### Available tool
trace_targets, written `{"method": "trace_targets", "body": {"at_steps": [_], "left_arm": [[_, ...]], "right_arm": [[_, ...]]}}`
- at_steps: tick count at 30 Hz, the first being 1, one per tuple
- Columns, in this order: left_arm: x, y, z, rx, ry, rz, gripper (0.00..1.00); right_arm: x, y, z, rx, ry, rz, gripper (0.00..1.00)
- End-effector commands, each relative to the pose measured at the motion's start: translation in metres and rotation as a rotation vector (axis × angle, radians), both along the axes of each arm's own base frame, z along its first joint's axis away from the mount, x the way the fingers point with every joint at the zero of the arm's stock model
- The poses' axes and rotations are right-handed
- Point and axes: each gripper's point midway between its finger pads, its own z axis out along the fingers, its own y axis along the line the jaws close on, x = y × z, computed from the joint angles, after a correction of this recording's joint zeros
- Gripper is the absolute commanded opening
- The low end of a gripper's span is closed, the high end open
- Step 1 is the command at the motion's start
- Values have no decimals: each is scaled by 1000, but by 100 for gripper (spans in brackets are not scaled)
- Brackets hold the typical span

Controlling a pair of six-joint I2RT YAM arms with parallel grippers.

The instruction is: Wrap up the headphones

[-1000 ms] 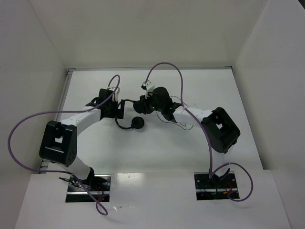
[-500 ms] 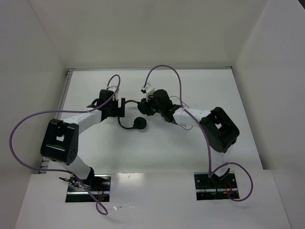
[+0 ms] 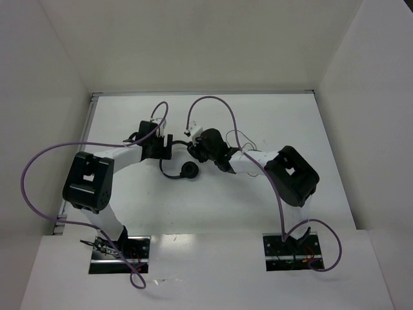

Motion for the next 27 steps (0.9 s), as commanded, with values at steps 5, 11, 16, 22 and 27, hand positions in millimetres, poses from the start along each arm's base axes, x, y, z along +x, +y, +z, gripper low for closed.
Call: {"method": "trace_targets", "body": {"at_steps": [5, 11, 16, 22, 27], "left_arm": [[20, -18, 2, 152, -50, -76, 85], [18, -12, -9, 205, -3, -46, 73], [15, -12, -9, 199, -2, -39, 71], [11, -9, -14, 204, 8, -27, 68], [9, -12, -16, 184, 12, -31, 68]], "right_arm": [[5, 11, -1, 7, -66, 3, 32], [10, 7, 1, 15, -72, -36, 32], [8, 1, -6, 27, -46, -87, 32], [2, -3, 16, 91, -70, -101, 31], [2, -3, 48, 135, -111, -100, 31]]}}
